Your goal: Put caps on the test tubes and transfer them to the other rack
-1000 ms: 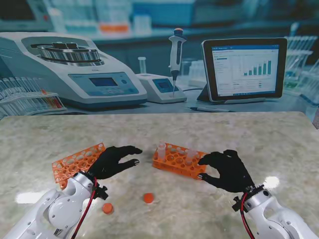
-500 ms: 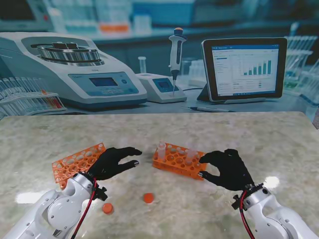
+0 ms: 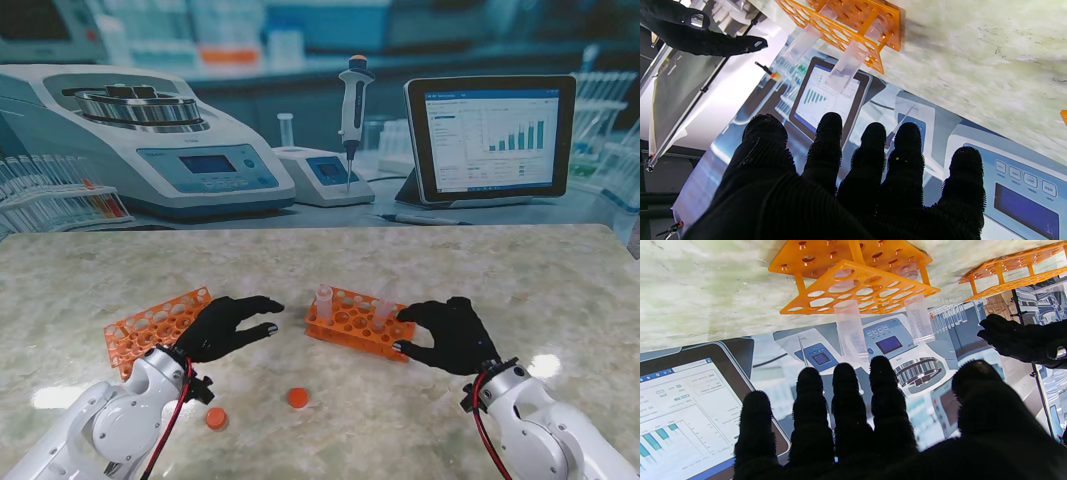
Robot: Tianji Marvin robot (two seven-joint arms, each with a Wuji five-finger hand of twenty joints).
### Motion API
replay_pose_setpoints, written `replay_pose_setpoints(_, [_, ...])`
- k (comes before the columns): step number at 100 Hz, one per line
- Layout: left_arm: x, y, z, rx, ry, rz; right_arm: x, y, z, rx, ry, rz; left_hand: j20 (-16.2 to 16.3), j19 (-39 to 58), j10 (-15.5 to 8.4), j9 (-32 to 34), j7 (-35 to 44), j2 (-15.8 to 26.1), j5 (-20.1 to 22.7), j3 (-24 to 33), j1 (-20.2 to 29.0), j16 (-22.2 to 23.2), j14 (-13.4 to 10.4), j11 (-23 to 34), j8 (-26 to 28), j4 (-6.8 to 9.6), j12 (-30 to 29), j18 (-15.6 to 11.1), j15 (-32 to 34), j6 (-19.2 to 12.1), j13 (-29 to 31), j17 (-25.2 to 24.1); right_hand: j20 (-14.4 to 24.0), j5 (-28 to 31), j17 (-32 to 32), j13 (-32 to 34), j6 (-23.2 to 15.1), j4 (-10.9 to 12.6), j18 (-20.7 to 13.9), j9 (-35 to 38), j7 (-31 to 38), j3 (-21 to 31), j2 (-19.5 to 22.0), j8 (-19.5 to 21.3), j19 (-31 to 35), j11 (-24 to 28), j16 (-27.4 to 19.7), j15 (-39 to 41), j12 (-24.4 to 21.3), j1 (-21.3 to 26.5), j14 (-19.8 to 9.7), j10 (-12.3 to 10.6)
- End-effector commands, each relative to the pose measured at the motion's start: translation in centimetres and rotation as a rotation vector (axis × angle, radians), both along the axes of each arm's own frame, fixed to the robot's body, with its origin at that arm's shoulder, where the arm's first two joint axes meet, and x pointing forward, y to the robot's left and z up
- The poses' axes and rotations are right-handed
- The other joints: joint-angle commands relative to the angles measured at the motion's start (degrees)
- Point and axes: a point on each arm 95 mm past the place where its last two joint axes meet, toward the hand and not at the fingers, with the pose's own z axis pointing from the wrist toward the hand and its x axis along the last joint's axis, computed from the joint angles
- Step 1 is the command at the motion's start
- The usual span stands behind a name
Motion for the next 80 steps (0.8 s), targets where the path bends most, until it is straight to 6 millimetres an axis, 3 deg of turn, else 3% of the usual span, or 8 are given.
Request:
replay_pose_setpoints(1, [-0.1,-0.1,0.1,0.0,0.002,-0.005,0.1,0.1,-0.4,-0.01,0.013,-0.006,-0.93,-0.21,-0.81,-0.36,0.42,2.34,0.51,-1.08,-1.23,0.69,0.29,-0.21,0.42,0.94,-0.36,-0.11,-0.1,-1.81,0.64,-0.41,-2.26,-1.97,-1.29,-2.47,1.21,0.5,-0.34,-2.05,-1.18,1.72,-0.42,-0.95,-1.73,-0.86,-2.26,-3.08,-1.72,-3.26,-1.62,0.77])
replay_pose_setpoints(80, [-0.1,0.0,0.1,0.008,0.009,-0.008,3.8,1.2,-1.7,-0.14,0.055,-0.044,-0.81,-0.16,-0.82,-0.48,0.38,2.29,0.49,-1.07,-1.19,0.68,0.01,-0.22,0.41,0.95,-0.37,-0.05,-0.13,-1.45,0.57,-0.42,-3.51,-5.59,-1.79,-5.54,5.01,-0.5,-0.46,-6.78,-4.21,5.28,-3.87,-3.08,-1.75,-1.63,-5.13,-3.39,-5.23,-8.99,-0.4,3.02])
